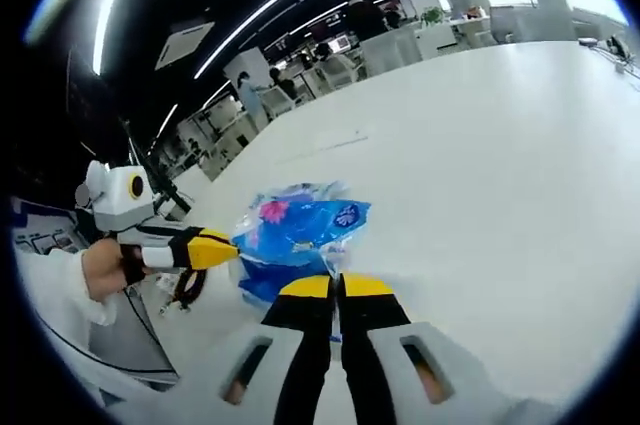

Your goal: Arrange the tabletop items into an orderly group along one side of the table until the central work area is clear of visible clutter.

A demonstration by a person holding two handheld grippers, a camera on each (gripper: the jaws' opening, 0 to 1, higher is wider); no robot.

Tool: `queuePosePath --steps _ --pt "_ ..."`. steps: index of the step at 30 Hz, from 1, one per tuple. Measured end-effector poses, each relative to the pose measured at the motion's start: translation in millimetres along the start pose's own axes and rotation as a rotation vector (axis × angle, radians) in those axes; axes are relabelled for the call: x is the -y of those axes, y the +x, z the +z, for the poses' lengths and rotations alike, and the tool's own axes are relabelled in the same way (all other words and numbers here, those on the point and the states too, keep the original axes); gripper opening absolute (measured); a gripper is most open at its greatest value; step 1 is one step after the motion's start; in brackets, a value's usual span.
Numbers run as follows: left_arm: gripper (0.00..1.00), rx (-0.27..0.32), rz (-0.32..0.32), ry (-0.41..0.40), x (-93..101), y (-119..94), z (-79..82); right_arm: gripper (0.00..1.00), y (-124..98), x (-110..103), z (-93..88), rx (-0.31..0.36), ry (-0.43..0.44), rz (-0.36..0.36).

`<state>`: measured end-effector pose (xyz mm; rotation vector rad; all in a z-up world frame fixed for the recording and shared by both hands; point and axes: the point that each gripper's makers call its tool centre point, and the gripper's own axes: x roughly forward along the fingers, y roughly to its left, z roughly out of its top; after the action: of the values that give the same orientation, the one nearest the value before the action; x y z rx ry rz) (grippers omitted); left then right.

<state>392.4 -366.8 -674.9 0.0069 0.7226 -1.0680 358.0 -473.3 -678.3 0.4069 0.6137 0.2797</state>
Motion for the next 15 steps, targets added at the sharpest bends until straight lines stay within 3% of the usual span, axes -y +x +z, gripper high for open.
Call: queuePosePath --steps 3,10,15 --pt "0.03 0.006 -0.025 0.058 2.7 7.2 6.9 0.00 1.1 9.0 11.6 0.004 -0.003 -0.008" --pt "0.06 -0.003 -0.019 0.031 -4.6 23.2 17.6 0.00 14.7 27.5 27.0 -0.016 -0.002 -0.010" --pt "0.08 0.012 -0.001 0.002 -14.9 29.6 31.8 0.00 23.9 35.9 34.4 -0.003 0.061 -0.006"
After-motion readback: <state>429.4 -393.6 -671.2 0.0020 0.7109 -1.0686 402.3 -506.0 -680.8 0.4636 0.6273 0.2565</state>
